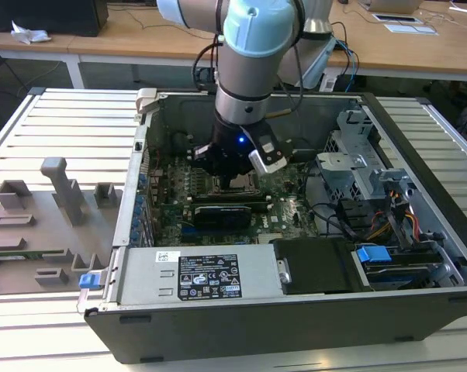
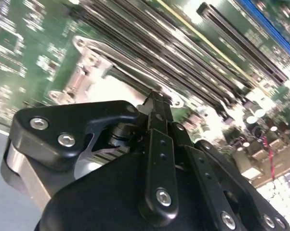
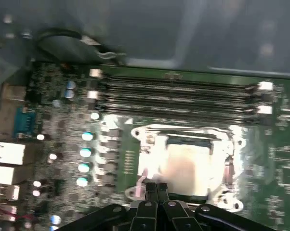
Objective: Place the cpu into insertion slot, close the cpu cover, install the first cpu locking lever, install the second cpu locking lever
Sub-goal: 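Install the second cpu locking lever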
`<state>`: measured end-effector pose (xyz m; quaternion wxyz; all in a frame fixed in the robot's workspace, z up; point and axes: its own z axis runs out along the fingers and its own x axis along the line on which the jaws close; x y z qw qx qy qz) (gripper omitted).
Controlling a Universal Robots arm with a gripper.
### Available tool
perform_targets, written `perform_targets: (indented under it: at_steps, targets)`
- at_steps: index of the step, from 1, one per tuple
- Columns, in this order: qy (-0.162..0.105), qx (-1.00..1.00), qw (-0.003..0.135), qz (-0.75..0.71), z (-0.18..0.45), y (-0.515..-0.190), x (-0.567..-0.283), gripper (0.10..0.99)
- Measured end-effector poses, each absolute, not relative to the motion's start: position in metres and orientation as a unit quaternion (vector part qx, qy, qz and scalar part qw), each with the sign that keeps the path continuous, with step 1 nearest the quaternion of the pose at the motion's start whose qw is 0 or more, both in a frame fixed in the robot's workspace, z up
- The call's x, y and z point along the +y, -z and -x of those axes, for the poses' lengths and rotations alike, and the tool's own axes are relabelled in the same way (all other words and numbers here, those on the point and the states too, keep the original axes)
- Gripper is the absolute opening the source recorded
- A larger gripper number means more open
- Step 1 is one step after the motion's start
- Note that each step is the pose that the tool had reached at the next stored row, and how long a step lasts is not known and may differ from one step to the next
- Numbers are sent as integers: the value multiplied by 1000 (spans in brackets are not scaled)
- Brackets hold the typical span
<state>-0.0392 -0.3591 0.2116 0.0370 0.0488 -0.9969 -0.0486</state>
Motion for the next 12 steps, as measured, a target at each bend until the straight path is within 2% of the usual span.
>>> perform_targets:
  at_steps: [5,9,12]
  targets:
    - [49,-996,54,-48,8,-211,-359,106]
    - [49,-996,56,-48,0,-212,-358,106]
    - [49,-996,56,-48,0,-226,-358,106]
